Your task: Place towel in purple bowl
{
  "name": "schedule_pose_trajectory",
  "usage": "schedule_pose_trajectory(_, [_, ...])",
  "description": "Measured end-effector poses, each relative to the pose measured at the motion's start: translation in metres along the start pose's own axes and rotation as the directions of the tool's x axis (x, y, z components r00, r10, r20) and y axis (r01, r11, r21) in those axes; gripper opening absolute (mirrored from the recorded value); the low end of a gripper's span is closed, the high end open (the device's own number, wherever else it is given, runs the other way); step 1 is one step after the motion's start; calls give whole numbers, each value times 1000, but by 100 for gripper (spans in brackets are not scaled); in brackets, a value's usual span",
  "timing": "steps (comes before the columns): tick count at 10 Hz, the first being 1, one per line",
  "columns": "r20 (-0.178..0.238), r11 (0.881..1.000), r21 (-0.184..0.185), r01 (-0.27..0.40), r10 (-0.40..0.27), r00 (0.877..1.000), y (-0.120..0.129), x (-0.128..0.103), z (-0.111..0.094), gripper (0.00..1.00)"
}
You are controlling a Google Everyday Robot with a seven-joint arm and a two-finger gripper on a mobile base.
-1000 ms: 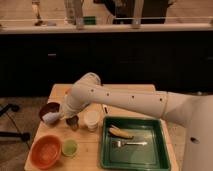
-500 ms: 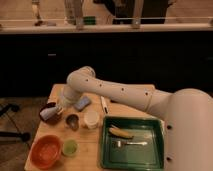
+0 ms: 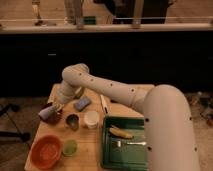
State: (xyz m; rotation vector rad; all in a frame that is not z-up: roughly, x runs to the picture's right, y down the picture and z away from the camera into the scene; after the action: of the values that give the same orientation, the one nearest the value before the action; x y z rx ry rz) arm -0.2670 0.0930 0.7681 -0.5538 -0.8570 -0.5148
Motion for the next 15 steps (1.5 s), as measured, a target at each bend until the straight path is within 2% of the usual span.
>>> schedule_pose_trajectory(2, [-11, 1000, -5, 1, -1, 1000, -10, 12, 14, 0])
schedule_pose_trajectory(7, [-53, 999, 23, -23, 24, 998, -24, 30, 38, 0])
schedule_pose_trajectory(13, [-65, 999, 29, -37, 39, 997, -44, 38, 49, 0])
schedule_pose_trajectory(15, [-65, 999, 29, -45, 47, 997, -45, 40, 49, 4])
